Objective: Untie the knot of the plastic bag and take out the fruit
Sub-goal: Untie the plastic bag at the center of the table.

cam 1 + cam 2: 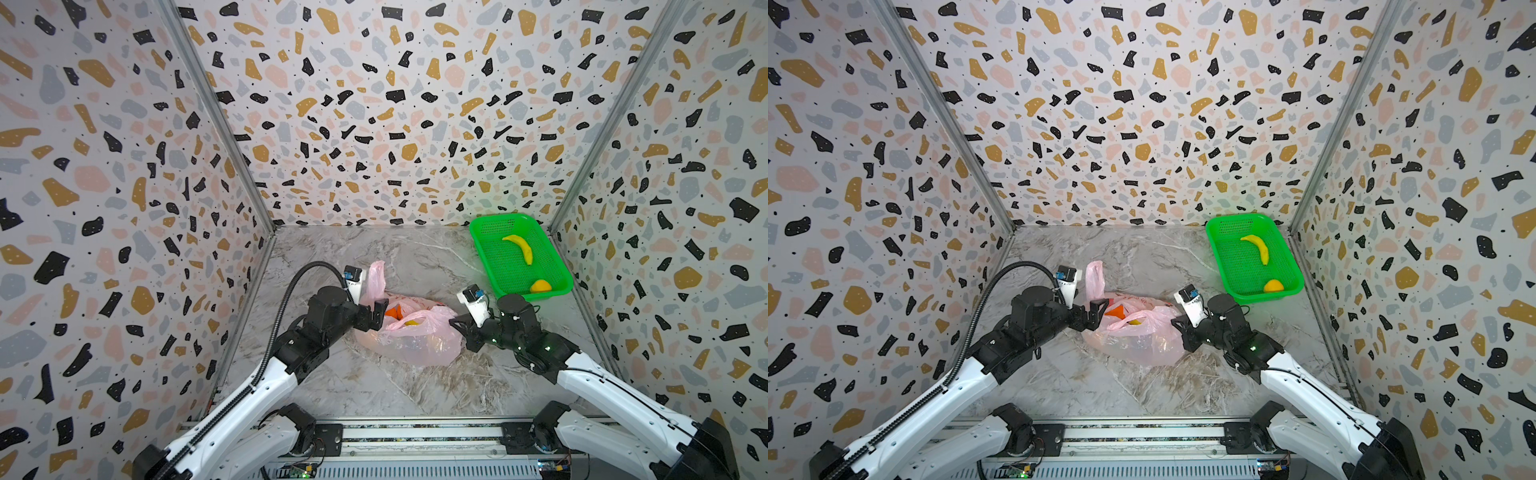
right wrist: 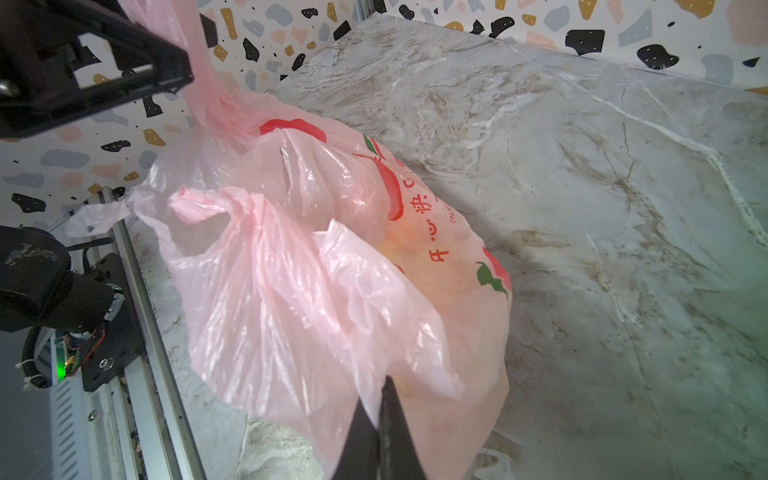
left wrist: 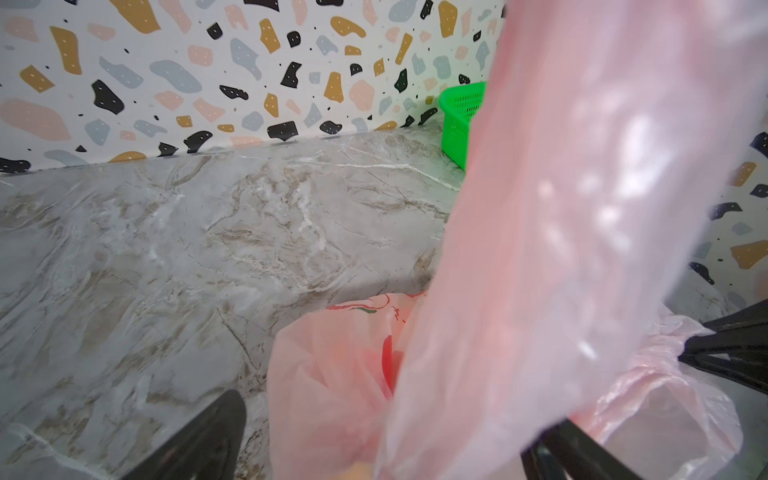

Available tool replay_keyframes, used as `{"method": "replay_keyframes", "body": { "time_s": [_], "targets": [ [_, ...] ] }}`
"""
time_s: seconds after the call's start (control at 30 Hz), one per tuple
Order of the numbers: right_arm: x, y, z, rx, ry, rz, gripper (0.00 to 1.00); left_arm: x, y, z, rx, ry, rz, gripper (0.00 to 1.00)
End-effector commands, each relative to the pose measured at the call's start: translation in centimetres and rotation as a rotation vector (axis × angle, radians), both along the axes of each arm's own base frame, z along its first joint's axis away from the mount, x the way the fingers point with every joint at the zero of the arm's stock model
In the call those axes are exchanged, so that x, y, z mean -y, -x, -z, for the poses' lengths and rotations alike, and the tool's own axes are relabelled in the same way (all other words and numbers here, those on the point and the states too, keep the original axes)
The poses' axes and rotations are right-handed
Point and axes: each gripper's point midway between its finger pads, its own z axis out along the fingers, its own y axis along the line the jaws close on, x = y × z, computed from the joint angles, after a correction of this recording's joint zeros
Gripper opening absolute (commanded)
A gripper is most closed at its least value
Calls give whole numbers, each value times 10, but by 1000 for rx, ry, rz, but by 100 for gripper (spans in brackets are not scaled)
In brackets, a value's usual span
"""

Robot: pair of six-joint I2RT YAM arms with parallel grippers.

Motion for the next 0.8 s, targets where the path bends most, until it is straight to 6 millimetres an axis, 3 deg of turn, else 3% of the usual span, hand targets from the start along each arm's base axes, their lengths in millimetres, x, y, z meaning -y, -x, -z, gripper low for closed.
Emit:
{"method": "replay_keyframes", "body": {
  "time_s": [0.0,0.07,0.17,0.23,0.43,0.57,0.67,0.77],
  "targets": [
    [0,0,-11,50,-17,-3,0,10,-10,-36,127,18,37,92],
    [1,0,-12,56,-17,3,0,13,-15,-39,141,5,43,77],
    [5,-4,-13,76,-9,28,0,15,-23,-45,155,-3,36,23],
    [9,-10,-18,108,1,64,0,12,-28,-56,183,8,5,1],
    [16,-36,-51,251,35,146,0,-2,-34,-94,270,57,-95,0],
    [20,-33,-69,301,4,151,0,-18,-20,-116,318,107,-138,0],
    [26,-20,-69,298,-28,146,0,-25,-2,-110,307,159,-130,0],
    [29,-3,-53,226,-39,115,0,-28,15,-84,249,203,-113,0]
  ]
}}
